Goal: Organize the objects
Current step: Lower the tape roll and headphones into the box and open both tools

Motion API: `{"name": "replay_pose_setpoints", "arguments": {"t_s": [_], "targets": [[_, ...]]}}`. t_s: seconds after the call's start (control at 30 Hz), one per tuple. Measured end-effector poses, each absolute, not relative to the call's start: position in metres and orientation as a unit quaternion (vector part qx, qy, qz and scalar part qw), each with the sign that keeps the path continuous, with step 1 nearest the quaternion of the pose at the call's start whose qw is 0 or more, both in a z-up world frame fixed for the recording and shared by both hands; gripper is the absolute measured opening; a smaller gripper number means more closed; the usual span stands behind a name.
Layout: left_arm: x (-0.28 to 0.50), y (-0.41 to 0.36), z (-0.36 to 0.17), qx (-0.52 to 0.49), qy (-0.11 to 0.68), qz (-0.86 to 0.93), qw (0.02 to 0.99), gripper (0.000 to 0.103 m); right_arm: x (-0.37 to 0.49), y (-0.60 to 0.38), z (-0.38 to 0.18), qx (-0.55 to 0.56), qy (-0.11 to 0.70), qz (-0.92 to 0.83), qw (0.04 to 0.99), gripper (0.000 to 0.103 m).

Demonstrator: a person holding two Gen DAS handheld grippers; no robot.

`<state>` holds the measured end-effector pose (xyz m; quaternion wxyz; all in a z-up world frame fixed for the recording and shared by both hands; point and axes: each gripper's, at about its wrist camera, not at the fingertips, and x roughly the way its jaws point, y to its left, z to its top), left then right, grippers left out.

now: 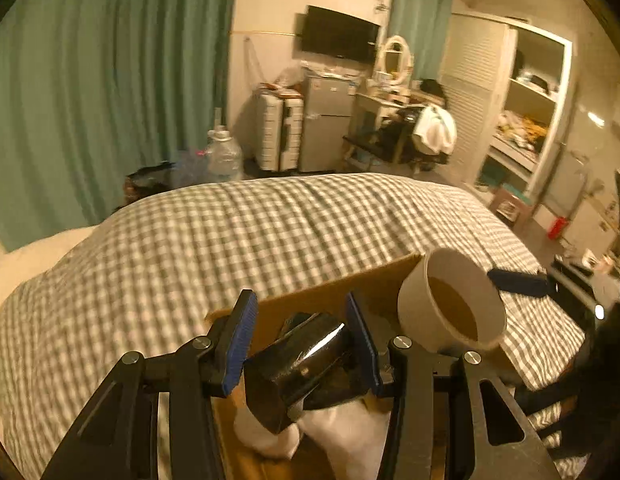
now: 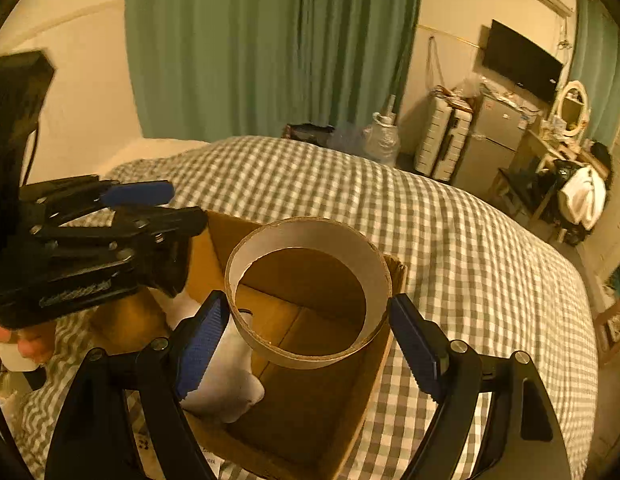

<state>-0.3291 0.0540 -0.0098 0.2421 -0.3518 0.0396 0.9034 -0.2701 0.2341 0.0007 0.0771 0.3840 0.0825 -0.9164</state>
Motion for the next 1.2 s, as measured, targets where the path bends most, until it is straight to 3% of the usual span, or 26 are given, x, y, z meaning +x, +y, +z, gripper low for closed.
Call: {"name": "replay_pose_setpoints", "arguments": {"t_s": [0.17,0.47,0.8,1.2], "targets": [[-0.346,0.044,-0.012,-0.330,0.063,0.918,0.211,0.047,-0.280,0.219,-0.002,0.379,0.081,-0.920,0.051,0.082],[-0.325,0.043,-0.033,-0.353,0.057,0.914,0.190,0.047,-0.289,0.217,-0.022,0.409,0.119,-0.901,0.087,0.082],[-0.294,0.046,-0.022,-0.353,0.026,0.929,0.109,0.047,-0.271,0.267,-0.029,0.374,0.064,-0.911,0.162,0.082],[-0.317,0.084,-0.021,-0.333,0.095,0.924,0.161,0.046,-0.272,0.276,-0.029,0.376,0.095,-0.903,0.185,0.082]]}}
